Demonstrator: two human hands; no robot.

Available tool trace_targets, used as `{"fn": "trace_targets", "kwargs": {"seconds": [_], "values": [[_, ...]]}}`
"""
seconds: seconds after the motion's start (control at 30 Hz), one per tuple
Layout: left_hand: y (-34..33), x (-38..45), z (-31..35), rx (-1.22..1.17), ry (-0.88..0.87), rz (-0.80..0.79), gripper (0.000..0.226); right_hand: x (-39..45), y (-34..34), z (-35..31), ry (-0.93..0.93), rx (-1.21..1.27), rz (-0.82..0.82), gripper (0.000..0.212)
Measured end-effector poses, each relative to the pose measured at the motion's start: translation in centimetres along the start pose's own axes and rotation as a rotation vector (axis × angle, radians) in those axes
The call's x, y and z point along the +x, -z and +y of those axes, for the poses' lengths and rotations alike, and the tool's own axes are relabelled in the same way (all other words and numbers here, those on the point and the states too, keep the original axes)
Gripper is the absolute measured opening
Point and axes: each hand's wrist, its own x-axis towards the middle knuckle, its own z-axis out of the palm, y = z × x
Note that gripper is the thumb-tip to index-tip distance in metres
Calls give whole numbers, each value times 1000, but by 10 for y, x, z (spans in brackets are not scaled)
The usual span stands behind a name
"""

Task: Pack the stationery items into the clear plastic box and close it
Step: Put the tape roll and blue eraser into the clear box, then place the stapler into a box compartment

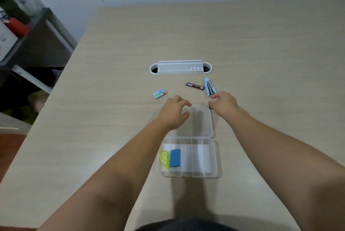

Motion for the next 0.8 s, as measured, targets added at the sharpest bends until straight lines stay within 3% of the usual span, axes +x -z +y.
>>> {"fn": "trace_targets", "kwargs": {"seconds": [0.27, 0.4, 0.57, 0.8], "values": [[13, 100, 7, 128, -55, -83, 43, 50, -4, 10, -105, -15, 87, 63], [9, 132, 10, 160, -92, -120, 45, 63, -18, 8, -55, -125, 98, 69], [0, 152, 10, 137, -103, -127, 44, 78, -30, 3, -11, -158, 111, 53], [3, 147, 6, 108, -103, -101, 54, 76, -16, 6, 34, 15, 119, 33]]}}
